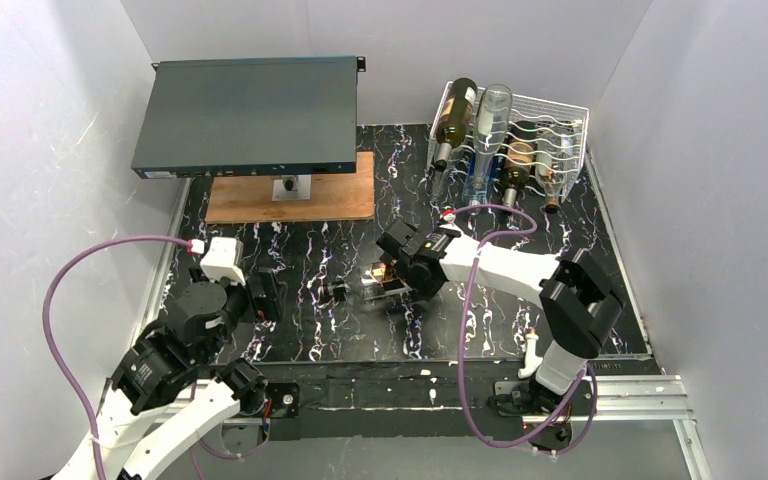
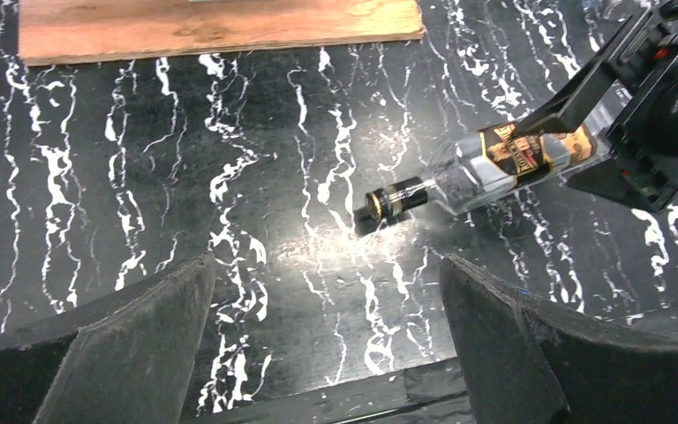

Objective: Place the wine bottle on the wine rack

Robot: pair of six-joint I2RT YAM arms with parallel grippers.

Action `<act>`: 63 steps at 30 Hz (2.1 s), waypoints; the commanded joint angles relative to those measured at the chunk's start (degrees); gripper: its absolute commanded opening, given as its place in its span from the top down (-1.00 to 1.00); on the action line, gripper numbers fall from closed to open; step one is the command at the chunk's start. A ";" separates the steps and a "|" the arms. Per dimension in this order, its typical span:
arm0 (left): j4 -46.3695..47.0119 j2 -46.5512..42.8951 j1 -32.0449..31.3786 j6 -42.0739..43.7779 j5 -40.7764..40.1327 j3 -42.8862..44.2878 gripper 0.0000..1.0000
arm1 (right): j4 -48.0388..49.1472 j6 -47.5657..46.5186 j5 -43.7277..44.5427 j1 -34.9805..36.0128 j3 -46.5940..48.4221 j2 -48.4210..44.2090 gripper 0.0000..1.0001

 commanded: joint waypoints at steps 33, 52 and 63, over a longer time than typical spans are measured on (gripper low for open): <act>3.17 -2.51 -0.07 7.63 -1.86 -3.75 -0.97 | 5.16 -55.53 0.21 -17.08 -15.47 -27.30 -0.94; 3.06 -2.82 -0.10 7.64 -2.76 -3.80 -0.97 | -4.43 -0.36 2.72 2.01 -9.57 -15.83 -0.97; 2.99 -3.48 -0.06 7.55 -3.08 -3.86 -0.97 | 2.12 6.77 3.86 6.85 -1.07 1.48 -0.97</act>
